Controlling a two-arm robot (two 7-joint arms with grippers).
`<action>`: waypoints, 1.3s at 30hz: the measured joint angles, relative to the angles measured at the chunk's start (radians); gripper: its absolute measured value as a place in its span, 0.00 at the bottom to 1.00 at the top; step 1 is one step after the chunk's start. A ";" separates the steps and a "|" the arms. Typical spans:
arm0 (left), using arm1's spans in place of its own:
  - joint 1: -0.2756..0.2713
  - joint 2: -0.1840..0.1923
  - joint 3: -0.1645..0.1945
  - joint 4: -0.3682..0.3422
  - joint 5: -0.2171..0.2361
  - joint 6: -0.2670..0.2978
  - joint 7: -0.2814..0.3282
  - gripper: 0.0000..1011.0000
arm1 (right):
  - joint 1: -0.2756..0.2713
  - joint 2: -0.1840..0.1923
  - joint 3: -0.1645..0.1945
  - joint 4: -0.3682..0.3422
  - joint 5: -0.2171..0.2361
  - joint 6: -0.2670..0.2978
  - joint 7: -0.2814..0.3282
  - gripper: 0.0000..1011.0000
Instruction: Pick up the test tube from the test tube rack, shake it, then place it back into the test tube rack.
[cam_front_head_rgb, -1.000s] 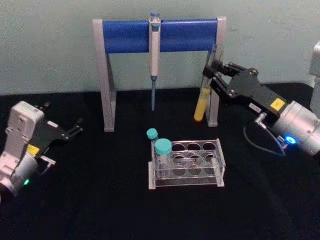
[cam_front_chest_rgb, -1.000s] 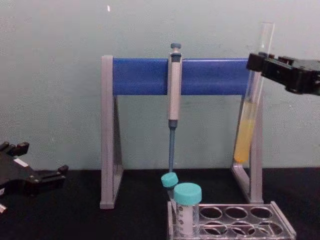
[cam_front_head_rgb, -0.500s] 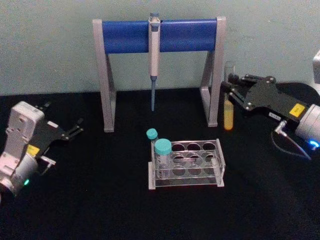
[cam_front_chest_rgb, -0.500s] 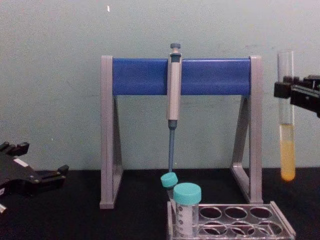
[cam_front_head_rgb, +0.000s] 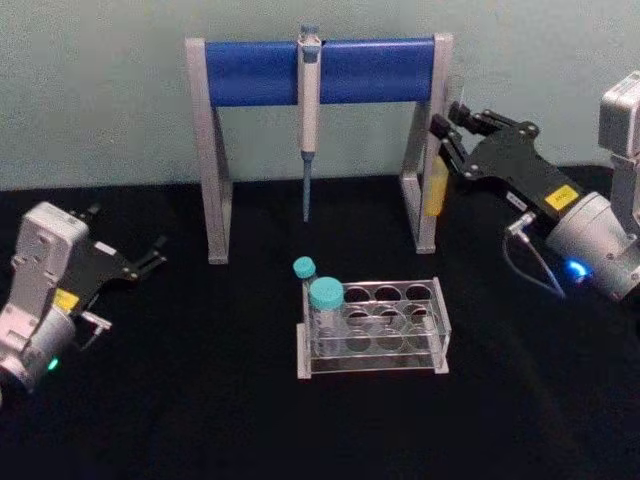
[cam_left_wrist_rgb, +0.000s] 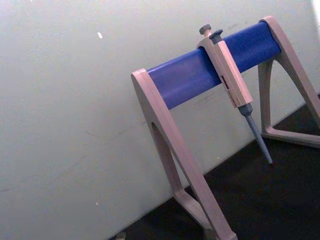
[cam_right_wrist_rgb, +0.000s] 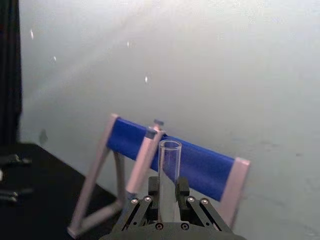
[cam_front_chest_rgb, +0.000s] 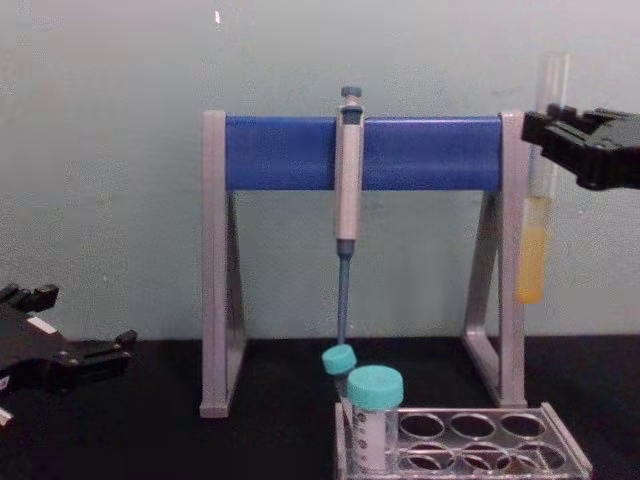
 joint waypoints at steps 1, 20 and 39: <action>0.000 0.000 0.000 0.000 0.000 0.000 0.000 0.99 | 0.002 -0.019 0.004 0.008 0.028 0.004 0.019 0.23; 0.000 0.000 0.000 0.000 0.000 0.000 0.000 0.99 | 0.016 0.061 -0.016 0.010 0.284 0.112 0.330 0.23; 0.000 0.000 0.000 0.000 0.000 0.000 0.000 0.99 | -0.018 0.163 0.004 -0.022 0.201 0.086 0.182 0.23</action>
